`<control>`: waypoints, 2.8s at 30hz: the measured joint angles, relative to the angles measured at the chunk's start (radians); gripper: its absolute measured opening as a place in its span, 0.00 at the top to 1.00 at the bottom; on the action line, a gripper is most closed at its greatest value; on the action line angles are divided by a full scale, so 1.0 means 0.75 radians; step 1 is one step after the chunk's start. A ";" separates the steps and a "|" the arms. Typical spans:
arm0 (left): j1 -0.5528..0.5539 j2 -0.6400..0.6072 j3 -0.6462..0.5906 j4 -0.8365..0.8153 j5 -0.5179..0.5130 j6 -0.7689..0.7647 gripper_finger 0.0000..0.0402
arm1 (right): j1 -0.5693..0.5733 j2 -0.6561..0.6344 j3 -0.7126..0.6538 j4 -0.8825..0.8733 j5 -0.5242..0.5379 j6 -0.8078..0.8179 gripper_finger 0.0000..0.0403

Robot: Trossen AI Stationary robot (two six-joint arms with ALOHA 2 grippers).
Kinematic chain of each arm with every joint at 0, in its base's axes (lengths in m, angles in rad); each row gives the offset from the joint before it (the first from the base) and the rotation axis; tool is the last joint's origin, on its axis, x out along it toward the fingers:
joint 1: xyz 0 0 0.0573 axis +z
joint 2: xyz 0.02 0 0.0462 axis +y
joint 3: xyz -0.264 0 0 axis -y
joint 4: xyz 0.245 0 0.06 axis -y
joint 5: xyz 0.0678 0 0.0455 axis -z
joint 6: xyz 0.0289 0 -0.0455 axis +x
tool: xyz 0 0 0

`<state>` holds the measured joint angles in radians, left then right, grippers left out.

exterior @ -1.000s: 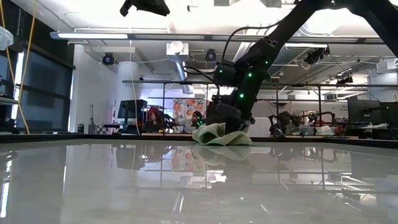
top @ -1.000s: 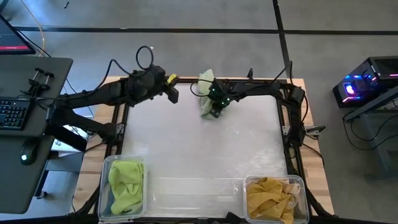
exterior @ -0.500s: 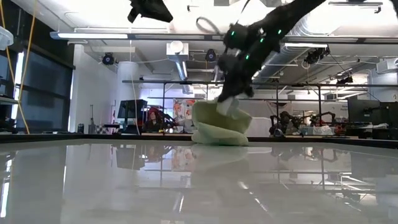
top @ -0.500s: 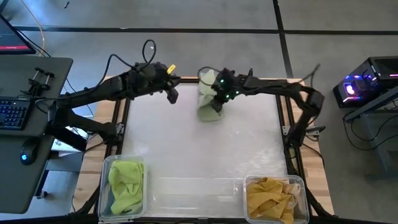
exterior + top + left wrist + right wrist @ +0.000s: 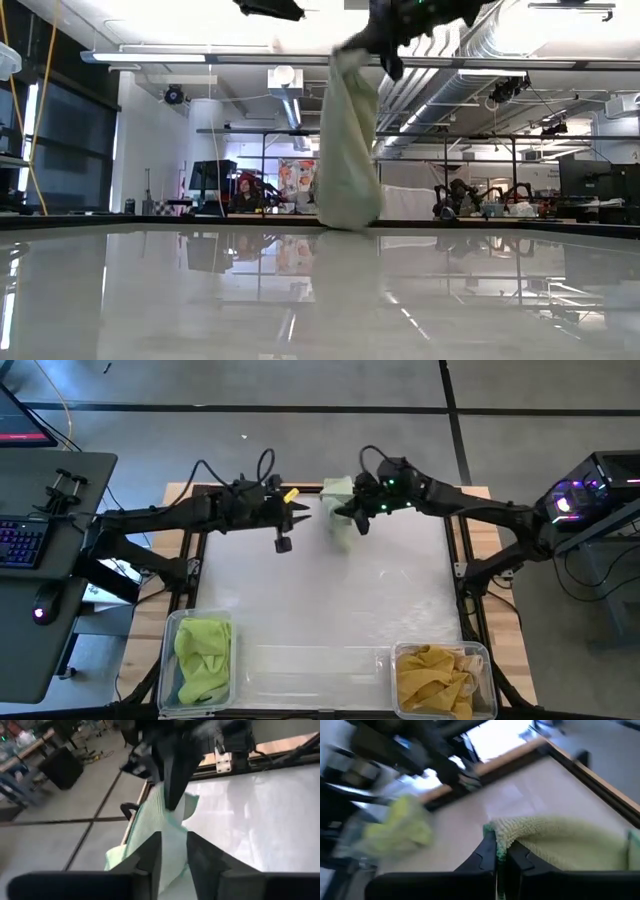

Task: Sort microfiber towel by color & place in baskets
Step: Put the dark green microfiber towel into the left transparent bin

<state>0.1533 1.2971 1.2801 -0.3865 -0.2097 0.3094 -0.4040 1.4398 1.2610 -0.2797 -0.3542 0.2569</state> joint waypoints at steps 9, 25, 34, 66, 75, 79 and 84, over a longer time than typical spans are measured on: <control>-0.016 0.113 0.000 0.059 0.040 -0.116 0.53 | 0.142 -0.090 0.002 0.186 -0.063 0.190 1.00; -0.068 0.397 0.000 0.062 0.713 -0.198 0.54 | 0.397 -0.131 0.002 0.343 0.365 0.502 1.00; -0.129 0.369 0.000 0.068 0.712 -0.227 0.97 | 0.654 -0.341 0.002 -0.039 0.807 0.604 1.00; -1.322 0.201 0.882 -1.586 0.016 -1.991 1.00 | 0.618 -0.287 0.004 -0.351 0.852 0.100 0.51; -1.583 0.345 0.487 -1.549 0.015 -2.461 1.00 | 0.618 -0.287 0.003 -0.351 0.713 0.110 0.51; -1.620 0.341 0.234 -1.382 0.068 -2.657 0.98 | 0.618 -0.287 0.003 -0.352 0.654 0.139 0.51; -1.660 0.261 -0.064 -1.066 0.198 -2.866 0.90 | 0.627 -0.287 0.003 -0.354 0.576 0.145 0.51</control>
<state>-1.0918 1.4926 1.2321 -1.1863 -0.0614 -1.8401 0.0663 1.2247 1.2629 -0.5455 0.0777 0.3659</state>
